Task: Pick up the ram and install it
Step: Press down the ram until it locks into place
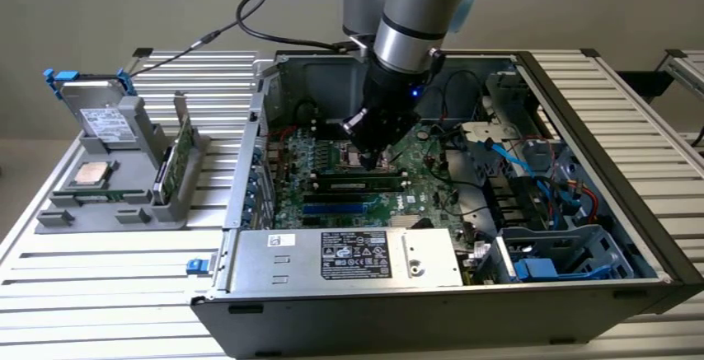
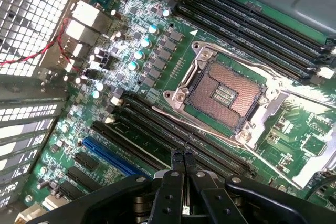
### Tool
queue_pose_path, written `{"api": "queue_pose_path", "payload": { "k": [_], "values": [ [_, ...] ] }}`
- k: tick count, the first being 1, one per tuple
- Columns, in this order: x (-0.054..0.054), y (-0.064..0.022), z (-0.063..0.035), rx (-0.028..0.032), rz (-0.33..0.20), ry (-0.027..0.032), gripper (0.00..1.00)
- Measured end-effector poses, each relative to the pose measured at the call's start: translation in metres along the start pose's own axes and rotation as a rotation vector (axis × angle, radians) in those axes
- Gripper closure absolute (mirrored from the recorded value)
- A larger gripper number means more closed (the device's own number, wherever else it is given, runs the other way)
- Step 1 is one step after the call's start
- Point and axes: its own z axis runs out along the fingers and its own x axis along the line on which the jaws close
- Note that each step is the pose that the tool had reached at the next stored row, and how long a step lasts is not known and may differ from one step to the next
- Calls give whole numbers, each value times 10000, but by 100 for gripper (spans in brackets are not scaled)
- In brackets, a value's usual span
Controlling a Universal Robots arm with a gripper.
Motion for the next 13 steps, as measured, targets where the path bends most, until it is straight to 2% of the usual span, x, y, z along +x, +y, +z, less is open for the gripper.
{"api": "queue_pose_path", "payload": {
  "k": [13],
  "values": [
    [-2, -1, 10, -21, 1433, -30, 90]
  ]
}}
